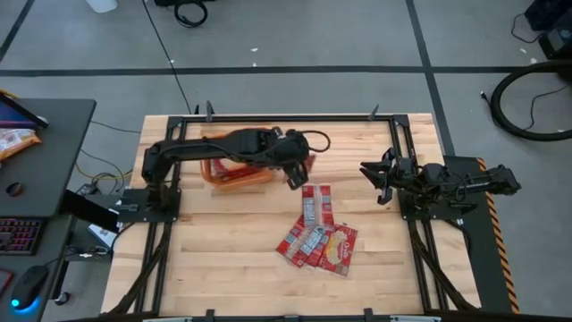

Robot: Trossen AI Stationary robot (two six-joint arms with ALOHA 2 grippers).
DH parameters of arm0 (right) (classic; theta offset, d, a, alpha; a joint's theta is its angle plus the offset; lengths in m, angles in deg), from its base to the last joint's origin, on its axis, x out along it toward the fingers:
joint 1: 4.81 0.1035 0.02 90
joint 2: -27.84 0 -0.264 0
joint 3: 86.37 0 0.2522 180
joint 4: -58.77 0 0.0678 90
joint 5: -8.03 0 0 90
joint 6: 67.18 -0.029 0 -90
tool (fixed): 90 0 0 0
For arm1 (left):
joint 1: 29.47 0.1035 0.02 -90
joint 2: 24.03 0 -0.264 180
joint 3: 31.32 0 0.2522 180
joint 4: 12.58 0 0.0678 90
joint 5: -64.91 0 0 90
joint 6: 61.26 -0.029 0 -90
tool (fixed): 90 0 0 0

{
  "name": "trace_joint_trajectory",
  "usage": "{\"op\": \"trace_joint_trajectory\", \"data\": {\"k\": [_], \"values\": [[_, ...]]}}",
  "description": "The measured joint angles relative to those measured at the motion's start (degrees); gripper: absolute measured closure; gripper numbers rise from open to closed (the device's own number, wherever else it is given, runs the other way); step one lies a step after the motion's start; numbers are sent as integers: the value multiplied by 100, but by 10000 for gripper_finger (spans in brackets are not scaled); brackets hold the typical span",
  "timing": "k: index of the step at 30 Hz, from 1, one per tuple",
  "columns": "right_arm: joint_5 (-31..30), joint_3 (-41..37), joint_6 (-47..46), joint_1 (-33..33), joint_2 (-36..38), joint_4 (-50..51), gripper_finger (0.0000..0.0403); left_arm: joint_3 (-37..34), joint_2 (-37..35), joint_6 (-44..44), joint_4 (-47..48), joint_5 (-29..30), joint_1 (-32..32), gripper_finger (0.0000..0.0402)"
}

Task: Sort popcorn bags into baskets
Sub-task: Put the red popcorn bag into the orange container

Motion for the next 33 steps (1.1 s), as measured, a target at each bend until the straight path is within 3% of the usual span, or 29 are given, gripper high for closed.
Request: {"op": "trace_joint_trajectory", "data": {"k": [7, 16, 26, 33], "values": [[13, -2, 0, 0, -12, 5, 307, 112, -166, 883, 1293, 717, -167, 399], [8, 0, 1, -1, -12, 3, 307, 121, -846, 2060, 1419, 1622, -420, 399], [10, 0, 1, -2, -34, 6, 307, 114, -1170, 3913, 2842, 2023, -435, 398], [11, -1, 2, -2, -40, 5, 307, -324, -1271, 4521, 2867, 2031, -343, 399]]}}
